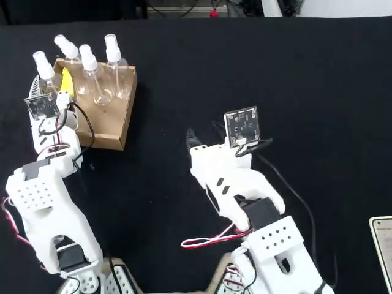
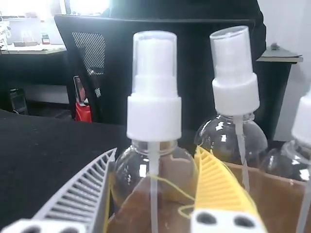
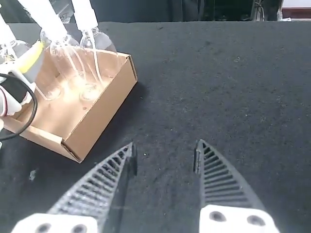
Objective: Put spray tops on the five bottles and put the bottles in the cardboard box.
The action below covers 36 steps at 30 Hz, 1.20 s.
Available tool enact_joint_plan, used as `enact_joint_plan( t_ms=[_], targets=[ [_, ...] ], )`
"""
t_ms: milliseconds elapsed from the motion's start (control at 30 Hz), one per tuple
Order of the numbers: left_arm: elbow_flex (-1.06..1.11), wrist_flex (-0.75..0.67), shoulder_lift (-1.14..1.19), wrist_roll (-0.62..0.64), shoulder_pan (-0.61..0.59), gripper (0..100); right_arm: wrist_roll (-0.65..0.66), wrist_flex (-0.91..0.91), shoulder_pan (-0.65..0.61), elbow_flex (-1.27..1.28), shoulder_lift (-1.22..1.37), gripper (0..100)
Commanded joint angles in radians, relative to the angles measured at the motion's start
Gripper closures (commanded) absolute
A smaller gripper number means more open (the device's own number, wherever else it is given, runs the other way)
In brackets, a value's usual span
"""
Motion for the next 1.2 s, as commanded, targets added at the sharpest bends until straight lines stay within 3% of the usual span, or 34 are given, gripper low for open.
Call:
enact_joint_plan(
  t_ms=[0, 533, 700, 1167],
  targets=[
    [0.012, 0.046, -0.014, 0.002, 0.001, 90, -0.003, -0.020, 0.018, -0.001, 0.013, 80.8],
    [0.012, 0.057, -0.015, 0.000, -0.004, 90, -0.002, -0.020, 0.018, -0.001, 0.015, 80.8],
    [0.031, 0.063, -0.068, 0.008, -0.021, 79, -0.002, -0.020, 0.018, -0.001, 0.015, 80.8],
    [0.094, 0.063, -0.141, 0.003, -0.035, 83, -0.002, -0.020, 0.018, -0.001, 0.013, 80.8]
  ],
)
